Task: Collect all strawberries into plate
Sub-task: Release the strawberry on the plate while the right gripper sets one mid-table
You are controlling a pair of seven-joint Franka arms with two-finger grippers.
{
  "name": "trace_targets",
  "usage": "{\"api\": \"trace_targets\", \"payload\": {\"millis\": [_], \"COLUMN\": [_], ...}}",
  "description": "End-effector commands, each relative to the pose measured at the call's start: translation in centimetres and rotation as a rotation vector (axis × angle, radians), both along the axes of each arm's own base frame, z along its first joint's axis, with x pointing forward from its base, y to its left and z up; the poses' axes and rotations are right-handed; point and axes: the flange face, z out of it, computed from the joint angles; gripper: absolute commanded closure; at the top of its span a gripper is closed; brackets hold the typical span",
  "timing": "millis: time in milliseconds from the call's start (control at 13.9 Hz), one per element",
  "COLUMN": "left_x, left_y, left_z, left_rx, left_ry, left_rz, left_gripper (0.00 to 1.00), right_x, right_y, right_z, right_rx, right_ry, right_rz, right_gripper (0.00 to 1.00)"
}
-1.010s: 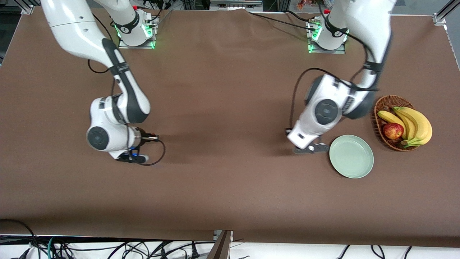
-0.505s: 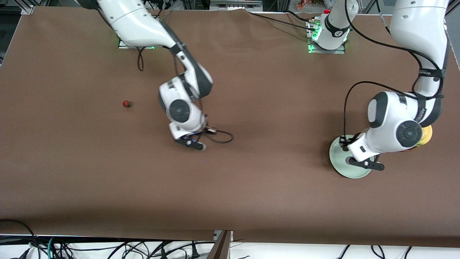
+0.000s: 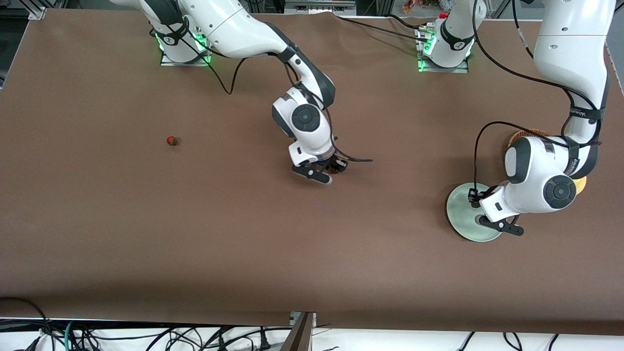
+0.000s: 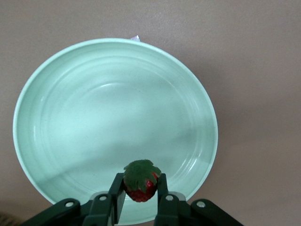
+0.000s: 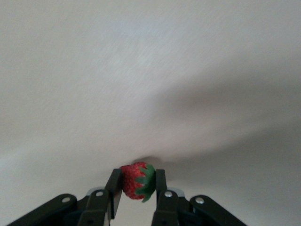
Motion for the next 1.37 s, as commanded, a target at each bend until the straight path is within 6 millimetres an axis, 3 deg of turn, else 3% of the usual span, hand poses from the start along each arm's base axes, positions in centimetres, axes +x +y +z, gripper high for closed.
{"api": "trace_targets", "payload": {"millis": [0,72,144,216,289,361,505,577,793,1010,1298], "left_x": [0.1,0.0,-0.1,-0.3,-0.4,-0.4,-0.1,0.0,0.0,-1.0,-2.8], "left_y": [0.2,0.3,0.5,0.5,0.5,0.3,0.2,-0.2,-2.3,-9.4,-20.7], "left_z": [0.0,-0.9,-1.3,-1.7,-2.0,-2.0,-1.1,-0.5,3.0,4.2,5.1], "left_rx": [0.008,0.007,0.007,0.006,0.006,0.005,0.004,0.003,-0.028,-0.096,-0.074], "left_ry": [-0.001,0.011,0.008,0.015,0.02,0.02,0.012,0.006,0.006,0.042,0.053], "left_rz": [-0.03,-0.028,-0.025,-0.025,-0.025,-0.027,-0.027,-0.029,-0.02,0.045,0.268], "left_gripper": [0.63,0.62,0.5,0.47,0.33,0.03,0.0,0.0,0.0,0.0,0.0], "right_x": [-1.5,-1.6,-1.4,-1.0,-0.2,1.0,4.6,6.0,9.5,11.7,13.0], "right_y": [2.4,2.4,2.3,2.1,1.4,0.2,-4.0,-6.4,-14.4,-23.3,-34.4], "right_z": [-1.5,-1.5,-1.5,-0.9,0.0,0.7,3.8,4.3,7.0,8.3,7.7], "right_rx": [0.037,0.037,0.031,0.03,0.023,-0.004,-0.043,-0.078,-0.192,-0.3,-0.345], "right_ry": [-0.036,-0.036,-0.038,-0.05,-0.048,-0.027,0.004,0.039,0.142,0.283,0.379], "right_rz": [-0.002,0.0,0.006,0.015,0.009,0.009,0.082,0.148,0.357,0.513,0.565], "right_gripper": [0.8,0.55,0.03,0.0,0.0,0.0,0.0,0.0,0.0,0.0,0.0]}}
